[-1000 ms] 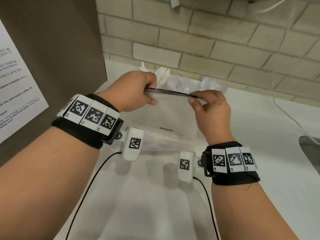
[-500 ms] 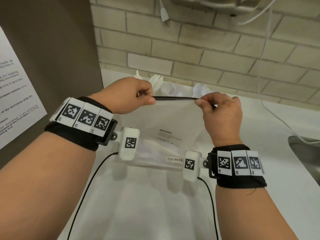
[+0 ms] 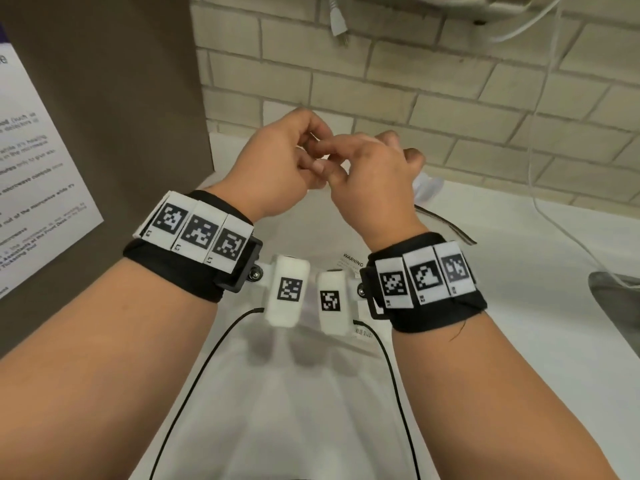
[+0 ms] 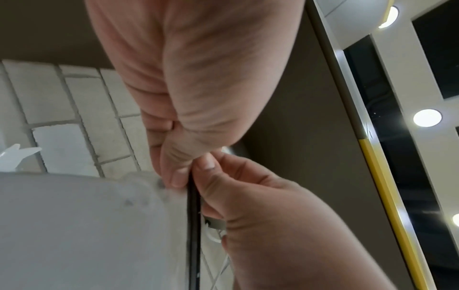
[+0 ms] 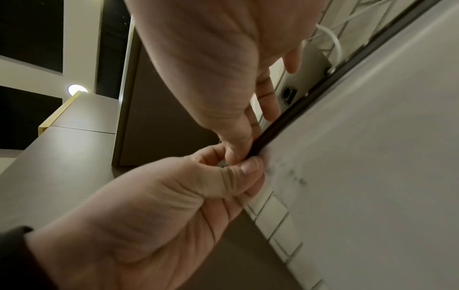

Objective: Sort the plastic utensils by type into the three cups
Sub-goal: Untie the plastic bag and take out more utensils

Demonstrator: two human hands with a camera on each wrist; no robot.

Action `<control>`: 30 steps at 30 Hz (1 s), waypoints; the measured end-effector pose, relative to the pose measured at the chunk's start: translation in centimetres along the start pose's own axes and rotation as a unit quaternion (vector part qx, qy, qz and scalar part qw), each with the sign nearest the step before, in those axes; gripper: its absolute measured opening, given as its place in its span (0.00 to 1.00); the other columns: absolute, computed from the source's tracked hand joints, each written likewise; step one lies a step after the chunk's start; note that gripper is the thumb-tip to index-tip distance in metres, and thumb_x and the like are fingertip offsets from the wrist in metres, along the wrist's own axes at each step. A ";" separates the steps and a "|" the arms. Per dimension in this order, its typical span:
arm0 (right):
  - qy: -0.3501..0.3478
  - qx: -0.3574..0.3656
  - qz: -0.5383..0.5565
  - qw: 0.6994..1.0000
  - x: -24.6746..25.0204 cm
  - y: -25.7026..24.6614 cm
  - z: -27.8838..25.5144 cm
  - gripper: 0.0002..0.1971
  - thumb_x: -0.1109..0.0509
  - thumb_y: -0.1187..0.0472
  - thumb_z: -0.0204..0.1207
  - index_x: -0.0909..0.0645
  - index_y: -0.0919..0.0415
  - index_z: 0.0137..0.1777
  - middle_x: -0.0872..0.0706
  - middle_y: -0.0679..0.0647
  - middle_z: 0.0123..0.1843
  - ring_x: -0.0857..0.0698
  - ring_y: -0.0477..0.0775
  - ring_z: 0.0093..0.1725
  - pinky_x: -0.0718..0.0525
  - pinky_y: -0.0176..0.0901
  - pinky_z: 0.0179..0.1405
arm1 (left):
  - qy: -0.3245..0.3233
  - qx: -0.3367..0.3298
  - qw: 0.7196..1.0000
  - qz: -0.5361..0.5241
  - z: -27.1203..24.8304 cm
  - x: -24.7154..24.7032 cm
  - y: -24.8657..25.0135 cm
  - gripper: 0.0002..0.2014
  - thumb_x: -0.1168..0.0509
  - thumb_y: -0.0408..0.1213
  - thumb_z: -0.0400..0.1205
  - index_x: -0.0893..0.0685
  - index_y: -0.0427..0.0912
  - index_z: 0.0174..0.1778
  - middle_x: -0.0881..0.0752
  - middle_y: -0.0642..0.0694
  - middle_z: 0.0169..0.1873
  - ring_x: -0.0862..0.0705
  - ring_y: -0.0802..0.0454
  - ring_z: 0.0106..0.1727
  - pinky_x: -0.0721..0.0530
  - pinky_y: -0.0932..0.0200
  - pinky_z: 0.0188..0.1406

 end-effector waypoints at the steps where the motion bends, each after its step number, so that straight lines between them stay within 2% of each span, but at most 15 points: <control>1: -0.007 -0.007 0.006 1.000 -0.2 0.1 0.3 0.09 0.35 0.49 0.80 0.16 0.39 0.56 0.12 0.41 0.53 0.25 0.52 0.59 0.42 0.50 0.53 | -0.001 0.002 1.000 -0.013 0.0 -0.1 -0.1 0.18 0.30 0.25 0.74 0.24 0.49 0.53 0.17 0.52 0.42 0.13 0.57 0.33 0.12 0.59 0.46; 3: -0.021 -0.016 0.015 1.000 -0.6 0.1 0.6 0.06 0.35 0.51 0.80 0.16 0.44 0.51 0.12 0.43 0.50 0.25 0.51 0.59 0.41 0.50 0.53 | 0.012 0.013 0.999 -0.043 -0.1 -0.1 -0.4 0.18 0.31 0.25 0.75 0.25 0.50 0.54 0.18 0.49 0.42 0.15 0.55 0.33 0.11 0.55 0.47; 7: -0.037 -0.018 0.003 0.999 -0.9 0.4 0.6 0.04 0.34 0.52 0.80 0.17 0.48 0.48 0.15 0.45 0.50 0.24 0.52 0.59 0.41 0.48 0.53 | 0.059 0.014 0.998 0.004 0.2 0.2 -1.2 0.17 0.28 0.26 0.74 0.22 0.51 0.50 0.19 0.51 0.41 0.19 0.55 0.36 0.17 0.69 0.41; 9: -0.039 -0.031 -0.009 0.999 -0.4 1.5 0.3 0.04 0.34 0.52 0.80 0.17 0.48 0.47 0.15 0.45 0.51 0.24 0.53 0.59 0.40 0.49 0.53 | 0.088 0.016 0.996 0.019 0.4 0.7 -1.6 0.15 0.28 0.25 0.73 0.18 0.50 0.47 0.17 0.51 0.41 0.18 0.55 0.40 0.18 0.67 0.45; 12: -0.052 -0.074 -0.024 0.996 1.1 4.0 -0.6 0.03 0.32 0.53 0.78 0.17 0.47 0.47 0.14 0.45 0.49 0.24 0.56 0.60 0.38 0.52 0.55 | 0.137 0.019 0.989 0.052 1.0 1.4 -2.4 0.10 0.29 0.28 0.74 0.12 0.50 0.43 0.14 0.43 0.46 0.16 0.52 0.41 0.16 0.58 0.51; 13: -0.060 -0.091 -0.027 0.994 1.6 4.8 -1.0 0.02 0.31 0.54 0.79 0.18 0.46 0.46 0.15 0.45 0.47 0.24 0.56 0.61 0.39 0.52 0.55 | 0.149 0.019 0.987 0.061 1.1 1.5 -2.7 0.10 0.29 0.29 0.74 0.12 0.51 0.42 0.14 0.43 0.46 0.18 0.55 0.38 0.16 0.60 0.49; 14: -0.066 -0.106 -0.032 0.992 2.2 5.5 -1.5 0.03 0.32 0.55 0.79 0.19 0.45 0.44 0.17 0.44 0.44 0.25 0.56 0.61 0.39 0.51 0.54 | 0.161 0.021 0.984 0.070 1.3 1.7 -2.9 0.09 0.29 0.29 0.74 0.12 0.51 0.41 0.16 0.45 0.44 0.21 0.60 0.35 0.18 0.66 0.45; 16: -0.081 -0.137 -0.057 0.986 3.0 6.9 -2.3 0.07 0.32 0.58 0.79 0.22 0.44 0.42 0.18 0.44 0.44 0.25 0.57 0.62 0.39 0.51 0.54 | 0.185 0.032 0.979 0.083 1.7 2.0 -3.1 0.09 0.31 0.29 0.75 0.12 0.49 0.42 0.20 0.51 0.37 0.25 0.65 0.31 0.28 0.79 0.36; 18: -0.123 -0.177 -0.107 0.971 3.6 8.2 -3.1 0.09 0.33 0.60 0.79 0.23 0.45 0.40 0.17 0.46 0.46 0.24 0.58 0.62 0.36 0.54 0.57 | 0.211 0.055 0.973 0.079 2.3 2.4 -3.4 0.09 0.33 0.29 0.76 0.12 0.49 0.42 0.22 0.57 0.32 0.25 0.66 0.30 0.30 0.83 0.31; 20: -0.199 -0.209 -0.151 0.946 3.9 8.6 -3.6 0.09 0.34 0.59 0.79 0.22 0.45 0.39 0.16 0.48 0.47 0.22 0.58 0.59 0.33 0.55 0.59 | 0.232 0.077 0.968 0.062 2.8 2.6 -3.6 0.09 0.34 0.30 0.76 0.13 0.50 0.41 0.22 0.60 0.30 0.23 0.66 0.30 0.28 0.83 0.32; 22: -0.284 -0.215 -0.174 0.918 3.6 8.2 -3.6 0.04 0.35 0.54 0.80 0.19 0.48 0.46 0.15 0.51 0.51 0.20 0.59 0.59 0.29 0.57 0.64 | 0.241 0.079 0.966 0.039 3.1 2.2 -3.7 0.09 0.35 0.31 0.76 0.14 0.51 0.41 0.21 0.61 0.29 0.23 0.67 0.29 0.24 0.79 0.35; 24: -0.352 -0.205 -0.190 0.893 2.9 7.6 -3.3 0.10 0.36 0.52 0.80 0.20 0.54 0.55 0.15 0.53 0.54 0.20 0.61 0.62 0.29 0.59 0.70 | 0.248 0.070 0.966 0.031 3.2 1.8 -3.4 0.09 0.36 0.30 0.77 0.13 0.48 0.42 0.22 0.62 0.29 0.23 0.67 0.28 0.24 0.80 0.34; 25: -0.362 -0.197 -0.190 0.891 2.7 7.3 -3.2 0.12 0.36 0.52 0.80 0.20 0.56 0.58 0.15 0.54 0.54 0.20 0.62 0.62 0.29 0.60 0.71 | 0.254 0.063 0.965 0.027 3.2 1.7 -3.1 0.09 0.36 0.30 0.77 0.13 0.47 0.43 0.23 0.62 0.29 0.23 0.67 0.28 0.24 0.80 0.35; 28: -0.326 -0.164 -0.158 0.917 2.9 7.0 -2.8 0.19 0.30 0.50 0.76 0.22 0.56 0.64 0.15 0.52 0.56 0.17 0.59 0.59 0.25 0.58 0.68 | 0.264 0.041 0.964 -0.005 3.6 2.2 -2.3 0.08 0.35 0.31 0.76 0.14 0.49 0.42 0.18 0.57 0.36 0.20 0.65 0.34 0.19 0.74 0.43; 30: -0.264 -0.131 -0.041 0.955 3.4 6.0 -2.5 0.21 0.28 0.48 0.75 0.24 0.51 0.66 0.17 0.47 0.57 0.16 0.52 0.54 0.20 0.48 0.59 | 0.254 0.021 0.966 -0.036 3.9 2.3 -2.0 0.08 0.33 0.33 0.74 0.14 0.52 0.40 0.13 0.49 0.45 0.15 0.61 0.39 0.16 0.68 0.49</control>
Point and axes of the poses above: each hand's wrist, its own z-axis towards the middle knuckle, its own x-axis out of the back of the hand, y = z × x, the point moved 2 cm from there along z, towards the middle knuckle
